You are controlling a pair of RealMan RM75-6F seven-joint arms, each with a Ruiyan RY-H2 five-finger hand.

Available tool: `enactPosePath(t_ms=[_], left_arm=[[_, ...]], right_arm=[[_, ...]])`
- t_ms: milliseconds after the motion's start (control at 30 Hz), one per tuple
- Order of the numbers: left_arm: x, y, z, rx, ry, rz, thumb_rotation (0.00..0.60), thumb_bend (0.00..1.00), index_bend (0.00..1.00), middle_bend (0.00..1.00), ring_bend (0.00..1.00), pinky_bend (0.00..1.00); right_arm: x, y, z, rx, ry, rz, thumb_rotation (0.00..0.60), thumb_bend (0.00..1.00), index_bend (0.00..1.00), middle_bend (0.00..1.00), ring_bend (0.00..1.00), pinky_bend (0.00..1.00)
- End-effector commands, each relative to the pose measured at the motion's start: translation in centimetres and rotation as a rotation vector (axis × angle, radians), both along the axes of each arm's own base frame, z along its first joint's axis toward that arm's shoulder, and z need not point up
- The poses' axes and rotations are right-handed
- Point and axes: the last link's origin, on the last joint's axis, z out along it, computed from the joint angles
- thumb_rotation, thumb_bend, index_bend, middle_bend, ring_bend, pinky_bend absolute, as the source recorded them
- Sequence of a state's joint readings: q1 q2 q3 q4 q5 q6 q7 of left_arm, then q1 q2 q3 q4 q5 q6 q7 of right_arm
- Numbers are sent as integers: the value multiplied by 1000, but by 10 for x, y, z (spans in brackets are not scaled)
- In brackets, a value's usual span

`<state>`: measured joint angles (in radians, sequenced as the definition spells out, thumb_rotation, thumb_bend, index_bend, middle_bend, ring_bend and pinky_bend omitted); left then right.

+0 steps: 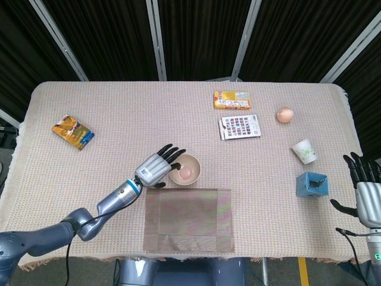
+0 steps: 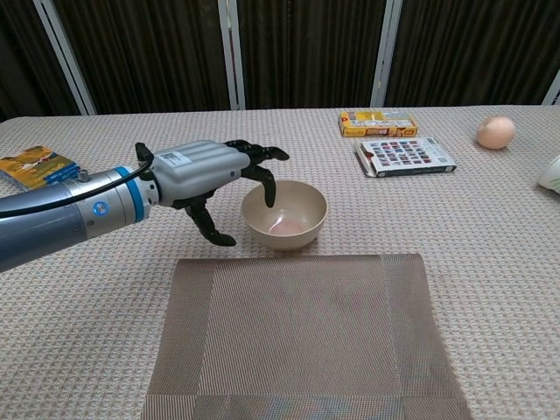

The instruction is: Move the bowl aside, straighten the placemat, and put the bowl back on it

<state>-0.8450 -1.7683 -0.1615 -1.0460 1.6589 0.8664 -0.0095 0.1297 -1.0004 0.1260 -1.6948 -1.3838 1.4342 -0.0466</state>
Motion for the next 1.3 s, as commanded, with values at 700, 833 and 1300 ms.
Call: enactPosePath(t_ms=[700,833,1300], left_arm=[[-2,18,14,97,23,-6,600,478,603,0,0,0],[-16,26,34,144,20,27,600,479,604,0,0,0],[-143,10,122,298,108,284,600,480,607,0,0,0]], right_arm=[[0,5,6,-4,-11,-4,600,0,0,0,0,0],[1,7,7,-6,-14,-1,600,0,0,0,0,0],[9,13,8,8,-33,34,600,0,0,0,0,0]])
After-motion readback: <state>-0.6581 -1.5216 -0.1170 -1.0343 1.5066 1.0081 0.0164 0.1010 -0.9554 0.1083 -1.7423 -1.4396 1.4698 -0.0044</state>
